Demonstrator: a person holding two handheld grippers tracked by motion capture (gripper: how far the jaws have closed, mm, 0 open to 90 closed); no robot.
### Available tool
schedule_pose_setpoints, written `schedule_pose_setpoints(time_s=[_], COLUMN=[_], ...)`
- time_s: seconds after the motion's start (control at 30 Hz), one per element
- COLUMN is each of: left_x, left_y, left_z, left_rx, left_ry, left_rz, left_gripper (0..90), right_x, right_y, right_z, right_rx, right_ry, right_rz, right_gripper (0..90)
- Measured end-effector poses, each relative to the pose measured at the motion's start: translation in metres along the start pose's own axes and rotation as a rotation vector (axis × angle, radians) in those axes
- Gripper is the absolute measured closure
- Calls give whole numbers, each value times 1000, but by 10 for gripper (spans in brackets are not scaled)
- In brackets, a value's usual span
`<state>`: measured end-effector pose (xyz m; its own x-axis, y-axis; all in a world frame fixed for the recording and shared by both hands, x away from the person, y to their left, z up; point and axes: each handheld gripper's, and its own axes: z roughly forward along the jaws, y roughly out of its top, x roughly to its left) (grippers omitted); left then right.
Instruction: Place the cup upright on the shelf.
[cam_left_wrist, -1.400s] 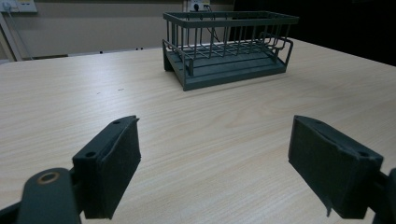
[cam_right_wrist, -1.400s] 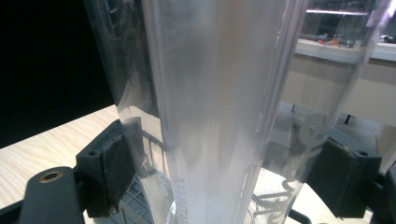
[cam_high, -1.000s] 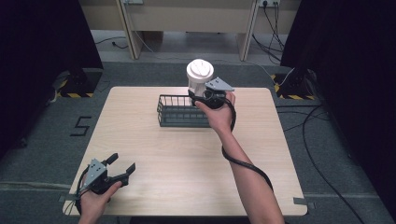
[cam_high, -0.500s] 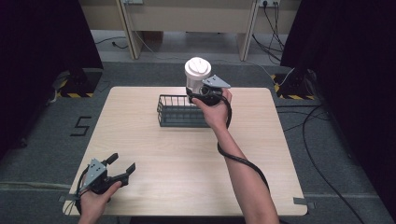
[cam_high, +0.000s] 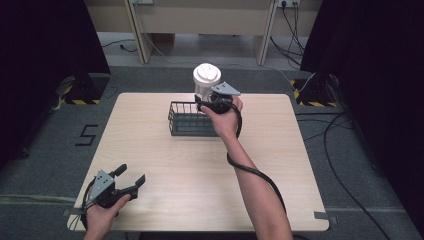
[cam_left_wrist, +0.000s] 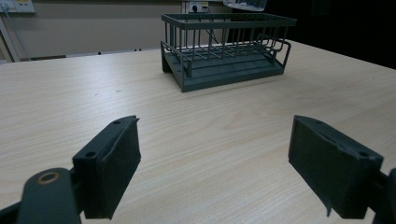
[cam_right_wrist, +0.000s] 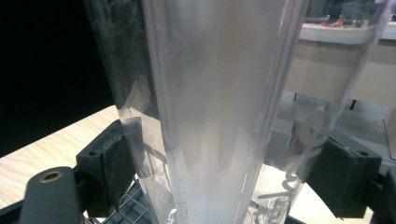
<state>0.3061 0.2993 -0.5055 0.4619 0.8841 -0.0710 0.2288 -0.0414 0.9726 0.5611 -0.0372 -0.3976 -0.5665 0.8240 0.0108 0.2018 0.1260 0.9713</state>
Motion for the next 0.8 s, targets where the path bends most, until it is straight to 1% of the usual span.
schedule_pose_setpoints(time_s=[0.47,0.63,0.8], left_x=[0,0,0], left_y=[0,0,0], left_z=[0,1,0], left_rx=[-2,-2,0], left_ry=[-2,-4,-4], left_rz=[-1,-2,-1], left_gripper=[161,161,161], right_x=[-1,-1,-1], right_y=[-7,-12,-16], right_z=[7,11,14], right_rx=[16,31,42], right_ry=[-11,-16,-19], right_rz=[7,0,4], right_gripper=[182,182,182])
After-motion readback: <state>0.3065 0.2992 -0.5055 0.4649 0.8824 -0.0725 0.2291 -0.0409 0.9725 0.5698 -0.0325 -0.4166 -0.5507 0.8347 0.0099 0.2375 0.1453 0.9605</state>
